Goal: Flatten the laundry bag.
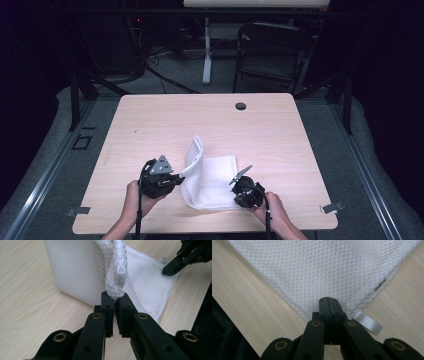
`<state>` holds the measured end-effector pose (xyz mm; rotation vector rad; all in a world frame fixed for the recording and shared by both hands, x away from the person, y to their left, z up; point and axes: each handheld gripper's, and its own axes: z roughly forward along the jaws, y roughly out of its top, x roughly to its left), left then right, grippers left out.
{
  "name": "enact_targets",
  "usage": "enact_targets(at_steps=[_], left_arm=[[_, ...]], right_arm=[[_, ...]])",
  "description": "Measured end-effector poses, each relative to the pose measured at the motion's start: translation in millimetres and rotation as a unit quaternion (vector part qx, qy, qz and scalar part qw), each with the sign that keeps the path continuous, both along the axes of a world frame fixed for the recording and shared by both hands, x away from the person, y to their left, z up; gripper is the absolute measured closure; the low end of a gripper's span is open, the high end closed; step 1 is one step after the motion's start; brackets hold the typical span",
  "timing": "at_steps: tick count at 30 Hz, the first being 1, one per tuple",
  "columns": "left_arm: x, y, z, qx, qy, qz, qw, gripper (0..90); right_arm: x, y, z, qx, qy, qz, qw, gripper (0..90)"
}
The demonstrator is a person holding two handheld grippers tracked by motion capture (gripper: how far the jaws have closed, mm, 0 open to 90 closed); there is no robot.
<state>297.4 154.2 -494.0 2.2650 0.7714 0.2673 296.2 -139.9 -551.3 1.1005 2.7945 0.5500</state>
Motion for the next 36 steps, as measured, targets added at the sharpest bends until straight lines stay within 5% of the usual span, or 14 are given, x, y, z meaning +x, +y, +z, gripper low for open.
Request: enact_targets(at_steps=[20,36], left_arm=[[3.0,21.3,-14.2,0.056,0.024,0.036,0.9975,85.8],[-2.0,16.4,-21.9,0.062,0.065,0.005,0.9959,86.4]], right_arm=[[-0.5,0.0,2.0,-0.016,0.012,-0.004,0.9998,90.0],[9.8,-15.0,0.9,0.001,0.016,-0.014,0.9998,90.0]])
